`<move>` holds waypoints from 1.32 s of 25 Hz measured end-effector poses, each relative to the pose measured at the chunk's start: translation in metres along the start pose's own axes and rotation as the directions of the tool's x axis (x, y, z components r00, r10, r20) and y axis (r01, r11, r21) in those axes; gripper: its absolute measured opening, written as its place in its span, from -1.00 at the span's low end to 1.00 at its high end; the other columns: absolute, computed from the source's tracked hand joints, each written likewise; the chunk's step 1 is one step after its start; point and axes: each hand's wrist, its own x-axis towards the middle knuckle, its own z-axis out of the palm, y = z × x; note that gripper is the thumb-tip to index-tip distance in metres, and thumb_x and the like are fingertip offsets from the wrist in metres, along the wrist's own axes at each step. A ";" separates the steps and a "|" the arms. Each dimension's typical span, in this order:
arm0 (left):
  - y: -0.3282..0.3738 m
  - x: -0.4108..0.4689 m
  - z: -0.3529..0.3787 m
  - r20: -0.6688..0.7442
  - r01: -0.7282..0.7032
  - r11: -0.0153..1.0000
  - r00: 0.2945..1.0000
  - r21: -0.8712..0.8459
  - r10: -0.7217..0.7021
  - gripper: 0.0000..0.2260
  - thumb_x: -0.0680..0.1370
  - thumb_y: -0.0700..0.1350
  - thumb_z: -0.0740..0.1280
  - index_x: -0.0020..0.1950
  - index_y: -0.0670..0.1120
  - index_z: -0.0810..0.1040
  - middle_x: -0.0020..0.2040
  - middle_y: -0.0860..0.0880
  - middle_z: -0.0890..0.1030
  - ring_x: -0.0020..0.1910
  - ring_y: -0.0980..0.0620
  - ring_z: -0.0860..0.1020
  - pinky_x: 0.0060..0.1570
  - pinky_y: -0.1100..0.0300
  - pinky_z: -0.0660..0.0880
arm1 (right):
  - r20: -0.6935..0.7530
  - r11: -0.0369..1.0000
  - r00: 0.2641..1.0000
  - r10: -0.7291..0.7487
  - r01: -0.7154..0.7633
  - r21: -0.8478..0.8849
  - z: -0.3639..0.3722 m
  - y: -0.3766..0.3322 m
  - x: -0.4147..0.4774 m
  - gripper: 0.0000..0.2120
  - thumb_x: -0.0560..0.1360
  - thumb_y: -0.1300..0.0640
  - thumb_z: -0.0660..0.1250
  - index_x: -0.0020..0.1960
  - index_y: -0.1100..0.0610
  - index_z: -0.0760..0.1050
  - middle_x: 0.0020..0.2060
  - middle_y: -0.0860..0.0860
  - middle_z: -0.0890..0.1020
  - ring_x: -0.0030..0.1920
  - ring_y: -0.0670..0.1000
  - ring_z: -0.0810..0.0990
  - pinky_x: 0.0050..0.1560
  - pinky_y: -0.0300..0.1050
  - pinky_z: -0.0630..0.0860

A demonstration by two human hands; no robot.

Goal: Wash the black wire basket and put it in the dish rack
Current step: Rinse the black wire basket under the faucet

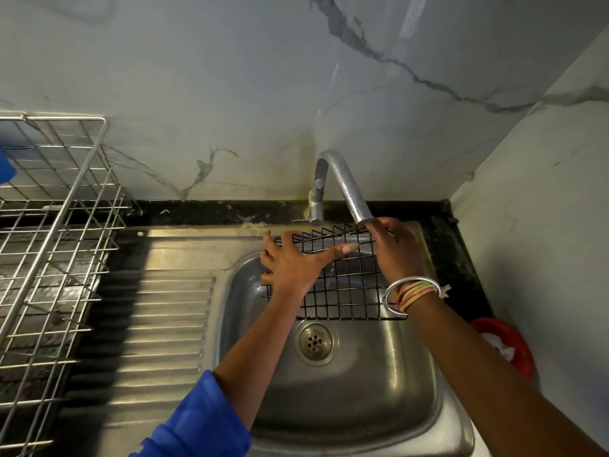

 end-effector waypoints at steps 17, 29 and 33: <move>-0.021 0.006 -0.014 -0.107 -0.071 0.982 0.993 -0.173 0.052 -0.08 0.06 0.63 0.39 0.28 0.14 0.58 0.44 -0.03 0.44 0.47 -0.16 0.35 0.38 -0.30 0.39 | 0.255 0.959 0.966 0.036 0.038 -0.280 -0.001 -0.021 0.013 -0.16 0.29 -0.36 0.43 0.41 0.00 0.25 0.24 0.01 0.48 0.15 0.08 0.50 0.12 0.00 0.49; -0.028 -0.003 -0.034 -0.082 -0.050 0.989 0.996 -0.139 0.039 0.05 0.14 0.53 0.47 0.53 0.07 0.39 0.53 -0.07 0.30 0.54 -0.19 0.23 0.43 -0.26 0.35 | 0.216 0.987 0.975 -0.060 0.090 -0.132 0.009 -0.055 0.010 -0.43 0.41 -0.21 0.43 0.28 0.08 0.43 -0.06 0.04 0.60 -0.10 0.06 0.59 -0.05 -0.04 0.58; -0.030 -0.008 -0.030 -0.125 -0.042 0.988 0.992 -0.149 0.024 -0.10 0.27 0.39 0.49 0.54 0.08 0.38 0.53 -0.10 0.29 0.53 -0.20 0.21 0.40 -0.21 0.32 | 0.399 0.972 0.917 0.017 0.079 -0.223 0.003 -0.056 0.009 -0.19 0.29 -0.15 0.55 0.42 -0.06 0.25 0.03 -0.06 0.43 0.02 0.03 0.47 -0.08 -0.15 0.42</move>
